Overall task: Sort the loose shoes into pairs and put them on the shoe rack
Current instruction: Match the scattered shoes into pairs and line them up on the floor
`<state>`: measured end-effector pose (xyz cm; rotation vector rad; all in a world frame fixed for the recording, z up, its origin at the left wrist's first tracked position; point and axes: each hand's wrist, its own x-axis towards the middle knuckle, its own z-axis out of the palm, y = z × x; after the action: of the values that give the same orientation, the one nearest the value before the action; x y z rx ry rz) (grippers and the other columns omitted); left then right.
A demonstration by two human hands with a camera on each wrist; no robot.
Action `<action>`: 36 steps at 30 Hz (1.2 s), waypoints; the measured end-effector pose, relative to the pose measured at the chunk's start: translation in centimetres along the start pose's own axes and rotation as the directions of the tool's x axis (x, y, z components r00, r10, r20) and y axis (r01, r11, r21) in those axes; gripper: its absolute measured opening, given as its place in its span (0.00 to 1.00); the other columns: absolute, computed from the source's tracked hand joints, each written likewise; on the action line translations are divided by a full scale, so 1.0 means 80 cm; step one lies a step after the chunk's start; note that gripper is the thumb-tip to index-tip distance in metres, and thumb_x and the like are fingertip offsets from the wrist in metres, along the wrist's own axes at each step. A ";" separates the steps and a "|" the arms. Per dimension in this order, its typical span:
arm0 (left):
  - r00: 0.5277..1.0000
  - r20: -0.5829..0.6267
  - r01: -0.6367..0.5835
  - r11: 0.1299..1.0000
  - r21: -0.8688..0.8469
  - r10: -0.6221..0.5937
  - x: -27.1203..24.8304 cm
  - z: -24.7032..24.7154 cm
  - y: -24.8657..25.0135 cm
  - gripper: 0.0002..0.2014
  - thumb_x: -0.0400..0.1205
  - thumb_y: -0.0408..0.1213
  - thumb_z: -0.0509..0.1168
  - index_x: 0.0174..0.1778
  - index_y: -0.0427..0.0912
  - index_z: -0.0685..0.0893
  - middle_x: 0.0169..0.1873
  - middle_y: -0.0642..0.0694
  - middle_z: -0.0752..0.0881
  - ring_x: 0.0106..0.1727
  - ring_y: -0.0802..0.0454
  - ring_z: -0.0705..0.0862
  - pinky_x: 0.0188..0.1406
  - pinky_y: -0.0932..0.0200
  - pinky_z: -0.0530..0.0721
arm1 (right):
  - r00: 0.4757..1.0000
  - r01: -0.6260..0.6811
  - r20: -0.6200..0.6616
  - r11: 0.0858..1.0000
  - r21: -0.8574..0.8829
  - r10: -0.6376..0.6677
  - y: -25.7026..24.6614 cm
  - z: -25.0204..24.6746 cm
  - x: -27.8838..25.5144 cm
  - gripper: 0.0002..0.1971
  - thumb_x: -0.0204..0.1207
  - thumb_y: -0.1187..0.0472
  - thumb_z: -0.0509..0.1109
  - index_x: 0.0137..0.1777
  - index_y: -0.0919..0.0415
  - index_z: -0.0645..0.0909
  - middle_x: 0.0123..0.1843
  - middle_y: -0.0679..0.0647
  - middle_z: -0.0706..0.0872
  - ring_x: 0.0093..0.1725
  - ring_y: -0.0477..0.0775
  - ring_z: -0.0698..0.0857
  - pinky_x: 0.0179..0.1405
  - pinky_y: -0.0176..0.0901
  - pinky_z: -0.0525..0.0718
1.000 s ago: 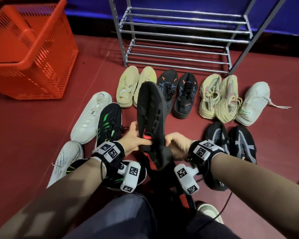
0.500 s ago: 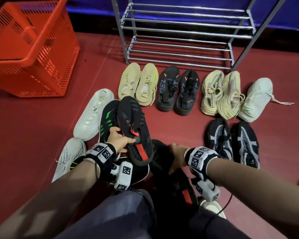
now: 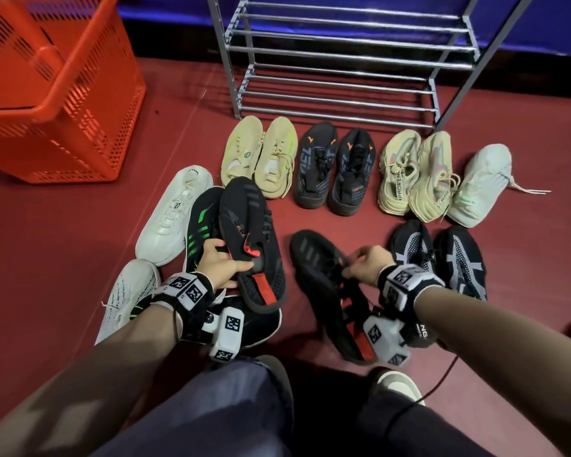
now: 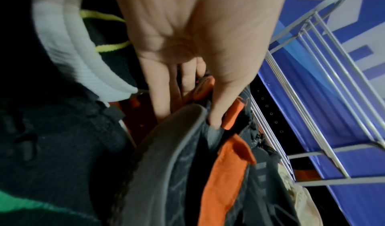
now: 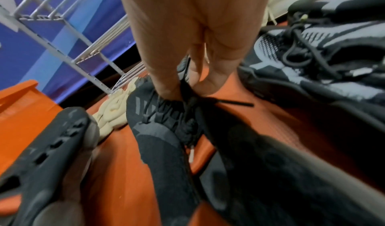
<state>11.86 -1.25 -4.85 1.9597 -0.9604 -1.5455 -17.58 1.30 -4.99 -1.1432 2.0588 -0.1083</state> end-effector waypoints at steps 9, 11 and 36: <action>0.986 0.144 -0.108 0.983 0.150 0.086 -0.002 0.019 0.009 0.35 0.69 0.31 0.78 0.66 0.51 0.66 0.52 0.42 0.84 0.54 0.44 0.85 0.46 0.45 0.87 | 0.979 -0.144 -0.083 0.917 0.372 0.188 0.036 -0.020 0.043 0.10 0.58 0.62 0.83 0.38 0.60 0.87 0.40 0.60 0.91 0.45 0.60 0.91 0.55 0.54 0.89; 0.984 0.157 -0.117 0.976 0.183 0.088 0.003 0.025 0.014 0.34 0.70 0.30 0.78 0.64 0.52 0.66 0.51 0.41 0.85 0.52 0.45 0.85 0.44 0.47 0.86 | 0.977 -0.165 -0.067 0.920 0.356 0.201 0.040 -0.021 0.044 0.12 0.61 0.60 0.82 0.43 0.63 0.89 0.40 0.60 0.91 0.43 0.59 0.90 0.51 0.49 0.89; 0.967 0.252 -0.120 0.911 0.394 0.019 0.010 0.110 -0.011 0.35 0.68 0.25 0.77 0.64 0.46 0.65 0.43 0.37 0.86 0.38 0.46 0.84 0.27 0.52 0.84 | 0.994 -0.106 -0.051 0.989 -0.099 0.101 0.070 -0.022 0.006 0.12 0.75 0.60 0.66 0.52 0.68 0.84 0.54 0.67 0.88 0.56 0.65 0.87 0.51 0.45 0.82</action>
<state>3.69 -0.70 -8.27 1.9995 -1.5478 -1.6758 -22.75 3.74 -6.31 -1.1008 2.1812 0.0218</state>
